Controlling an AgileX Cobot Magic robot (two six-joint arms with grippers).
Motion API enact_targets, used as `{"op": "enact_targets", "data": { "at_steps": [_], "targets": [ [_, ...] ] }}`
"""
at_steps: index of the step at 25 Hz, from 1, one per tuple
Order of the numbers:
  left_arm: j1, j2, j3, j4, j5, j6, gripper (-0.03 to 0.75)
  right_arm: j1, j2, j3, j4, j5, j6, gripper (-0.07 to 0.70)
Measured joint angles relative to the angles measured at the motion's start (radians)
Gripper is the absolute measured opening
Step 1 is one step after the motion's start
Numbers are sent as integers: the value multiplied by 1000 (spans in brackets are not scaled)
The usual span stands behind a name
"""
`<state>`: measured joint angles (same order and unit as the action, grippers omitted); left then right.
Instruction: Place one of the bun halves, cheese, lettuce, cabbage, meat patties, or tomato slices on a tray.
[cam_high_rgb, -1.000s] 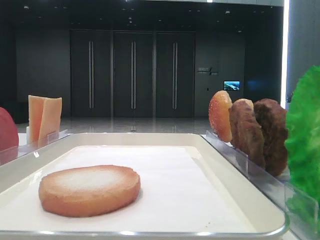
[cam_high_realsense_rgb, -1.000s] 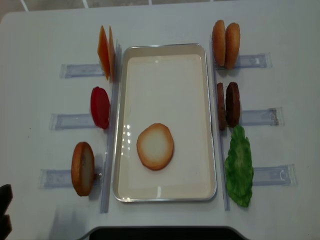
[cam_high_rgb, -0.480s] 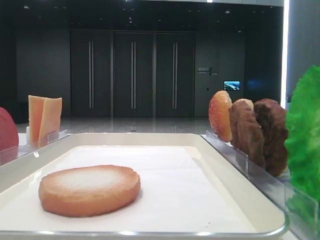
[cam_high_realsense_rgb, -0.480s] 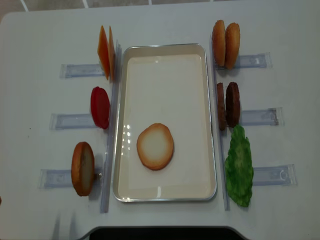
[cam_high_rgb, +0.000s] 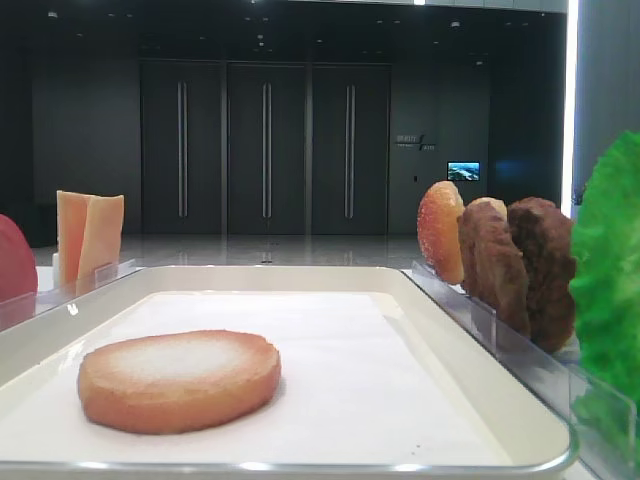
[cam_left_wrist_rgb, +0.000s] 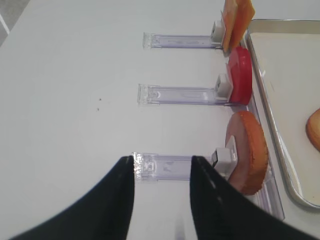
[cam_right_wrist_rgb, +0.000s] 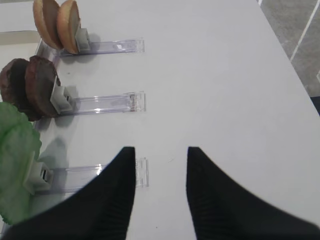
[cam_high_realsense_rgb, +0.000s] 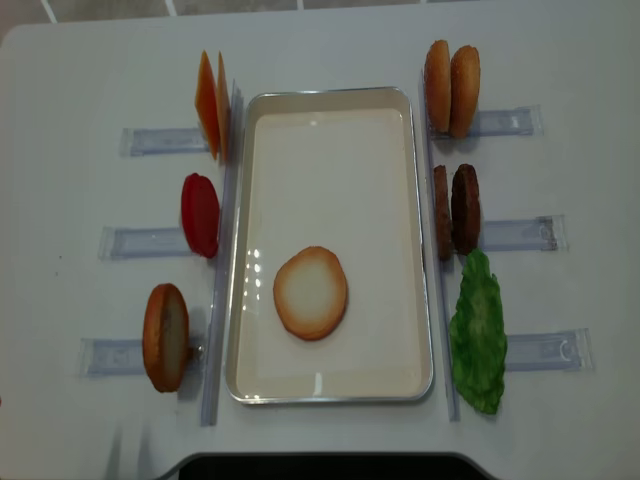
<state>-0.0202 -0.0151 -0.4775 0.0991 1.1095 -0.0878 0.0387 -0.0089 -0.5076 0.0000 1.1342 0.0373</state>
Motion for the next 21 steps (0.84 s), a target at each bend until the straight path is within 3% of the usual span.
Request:
{"op": "enact_targets", "data": {
  "at_steps": [21],
  "targets": [
    [0, 0, 0, 1, 0, 0, 283, 0, 0, 0, 0, 0, 0, 244]
  ]
}}
